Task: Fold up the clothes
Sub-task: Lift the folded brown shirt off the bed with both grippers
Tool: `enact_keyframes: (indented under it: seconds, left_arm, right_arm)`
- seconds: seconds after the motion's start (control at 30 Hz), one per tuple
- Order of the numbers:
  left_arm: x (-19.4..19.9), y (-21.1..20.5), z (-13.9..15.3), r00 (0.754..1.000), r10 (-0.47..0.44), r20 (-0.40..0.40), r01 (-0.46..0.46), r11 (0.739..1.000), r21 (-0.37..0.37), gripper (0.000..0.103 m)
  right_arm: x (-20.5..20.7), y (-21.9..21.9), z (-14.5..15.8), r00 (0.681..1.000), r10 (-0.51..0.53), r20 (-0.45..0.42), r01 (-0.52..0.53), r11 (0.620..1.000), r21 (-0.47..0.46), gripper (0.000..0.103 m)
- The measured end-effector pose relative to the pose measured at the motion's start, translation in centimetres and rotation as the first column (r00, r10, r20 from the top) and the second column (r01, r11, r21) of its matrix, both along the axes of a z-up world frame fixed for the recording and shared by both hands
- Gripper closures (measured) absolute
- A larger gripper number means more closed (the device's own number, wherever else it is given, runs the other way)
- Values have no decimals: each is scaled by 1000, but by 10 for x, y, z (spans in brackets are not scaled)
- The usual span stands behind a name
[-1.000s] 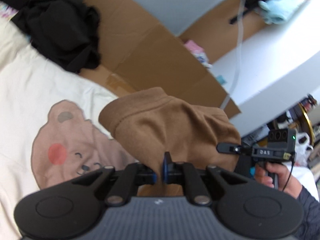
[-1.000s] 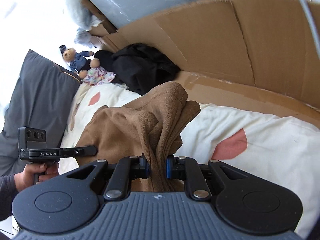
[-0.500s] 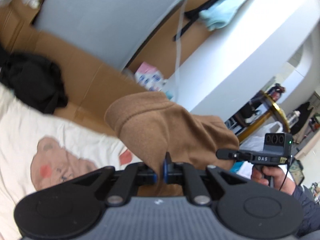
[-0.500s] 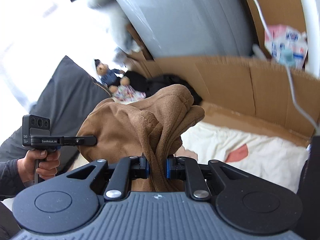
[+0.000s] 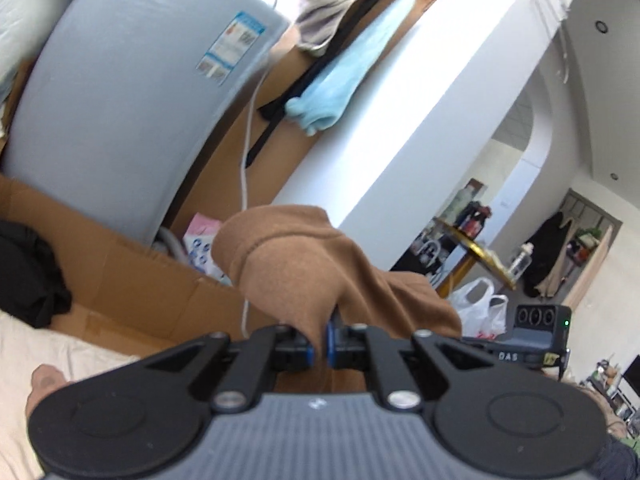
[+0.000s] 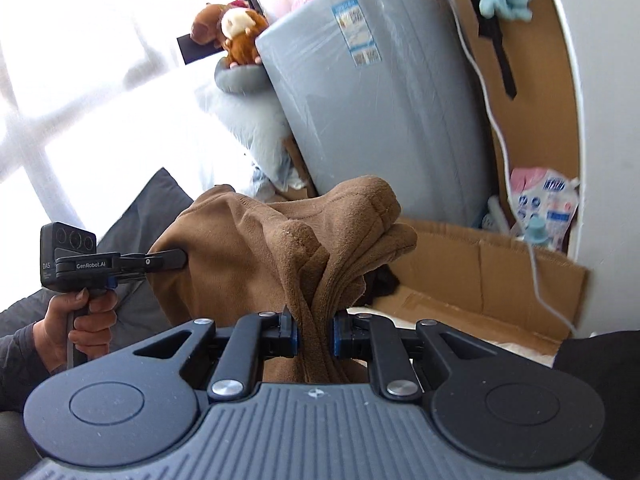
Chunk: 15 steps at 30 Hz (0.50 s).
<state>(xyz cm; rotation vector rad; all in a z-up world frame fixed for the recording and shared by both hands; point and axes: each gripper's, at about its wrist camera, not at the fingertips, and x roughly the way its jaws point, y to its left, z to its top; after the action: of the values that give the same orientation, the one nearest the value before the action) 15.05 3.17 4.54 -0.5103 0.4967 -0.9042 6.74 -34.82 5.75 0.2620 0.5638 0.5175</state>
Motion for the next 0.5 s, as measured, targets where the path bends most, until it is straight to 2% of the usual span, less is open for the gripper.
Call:
enact_keyframes:
  seconds: [0.1,0.17,0.27,0.5]
  left_arm:
    - [-15,-2,9,1000,-13,13,14,999,-30,97]
    - [-18,-6,12,1000,-18,14,18,999,-32,97]
    - [-22,-17,19,999,-20,27,20,1000,-6,97]
    - [-35,-35,25,999,-42,33,43,999,-25,97]
  right_arm:
    - [-16,-7,23,999,2,45,-1,1000,-14,87]
    - [-27,-14,32,997,-10,81,9,1000,9,87]
    - [-40,-21,39,993,-19,113,17,1000,20,87]
    - [-57,-31,45,991,-32,133,38,998,-42,87]
